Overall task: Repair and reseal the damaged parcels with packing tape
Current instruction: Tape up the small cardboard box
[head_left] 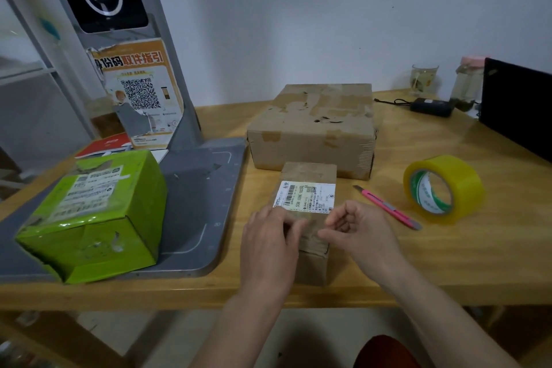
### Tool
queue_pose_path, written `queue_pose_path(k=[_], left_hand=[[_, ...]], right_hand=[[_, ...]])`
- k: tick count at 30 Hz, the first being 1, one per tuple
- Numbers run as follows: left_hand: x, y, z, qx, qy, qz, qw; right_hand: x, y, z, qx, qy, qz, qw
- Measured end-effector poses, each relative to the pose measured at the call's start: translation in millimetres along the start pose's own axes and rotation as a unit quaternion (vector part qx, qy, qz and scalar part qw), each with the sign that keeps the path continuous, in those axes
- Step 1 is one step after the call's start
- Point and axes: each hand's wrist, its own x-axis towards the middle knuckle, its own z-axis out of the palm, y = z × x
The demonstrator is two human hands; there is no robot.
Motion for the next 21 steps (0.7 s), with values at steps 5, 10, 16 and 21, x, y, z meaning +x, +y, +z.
queue_pose_path(k=[5,10,16,21], left_hand=[[-4,-15,-10,-0.106,-0.013,-0.025,0.994],[2,-10,-8,-0.036,-0.026,-0.04,0.998],[2,-2,-4,0.018,-0.008,-0.035,0.999],[-10,-20,1,-0.043,0.041,0.058,0.997]], right_hand=[[-3,4,4,0.024,0.017,-0.003,1.0],[-5,6,8,0.064,0.021,0.017,0.998],[-8,12,13,0.196,0.028,0.139,0.97],[-7,14,11,0.211,-0.001,0.149,0.966]])
